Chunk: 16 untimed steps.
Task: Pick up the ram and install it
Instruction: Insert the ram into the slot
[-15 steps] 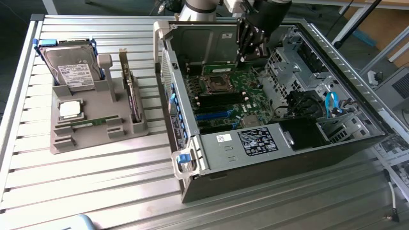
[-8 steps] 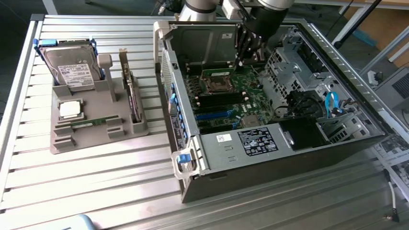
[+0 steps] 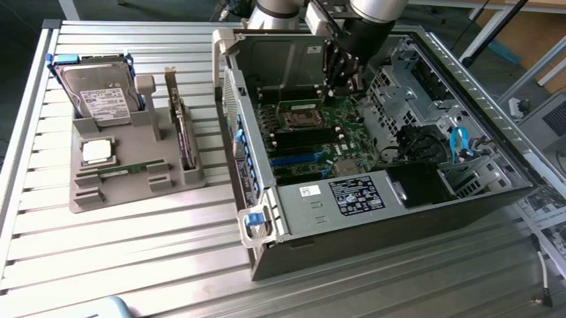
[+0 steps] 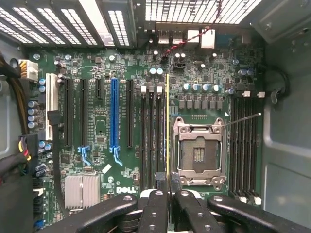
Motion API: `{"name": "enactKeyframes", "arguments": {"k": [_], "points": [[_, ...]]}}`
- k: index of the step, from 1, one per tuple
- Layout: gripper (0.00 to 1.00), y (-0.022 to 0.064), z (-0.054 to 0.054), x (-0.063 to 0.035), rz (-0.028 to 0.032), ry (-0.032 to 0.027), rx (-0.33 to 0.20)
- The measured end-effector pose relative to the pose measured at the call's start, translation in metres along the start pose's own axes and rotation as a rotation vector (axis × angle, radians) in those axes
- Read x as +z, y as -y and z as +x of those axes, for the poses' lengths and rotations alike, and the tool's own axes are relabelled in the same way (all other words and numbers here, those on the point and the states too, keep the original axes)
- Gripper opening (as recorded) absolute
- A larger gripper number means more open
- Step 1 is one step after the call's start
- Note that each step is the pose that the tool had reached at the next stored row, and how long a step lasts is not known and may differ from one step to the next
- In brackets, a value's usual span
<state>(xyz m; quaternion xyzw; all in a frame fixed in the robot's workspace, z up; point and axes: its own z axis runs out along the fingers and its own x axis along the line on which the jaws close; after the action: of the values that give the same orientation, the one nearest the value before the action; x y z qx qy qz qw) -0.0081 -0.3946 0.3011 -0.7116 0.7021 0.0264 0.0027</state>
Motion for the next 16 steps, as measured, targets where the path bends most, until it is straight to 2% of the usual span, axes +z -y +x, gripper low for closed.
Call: {"name": "enactKeyframes", "arguments": {"k": [16], "points": [[0.12,0.0009,0.001,0.0268,0.0001,0.0,0.001]]}}
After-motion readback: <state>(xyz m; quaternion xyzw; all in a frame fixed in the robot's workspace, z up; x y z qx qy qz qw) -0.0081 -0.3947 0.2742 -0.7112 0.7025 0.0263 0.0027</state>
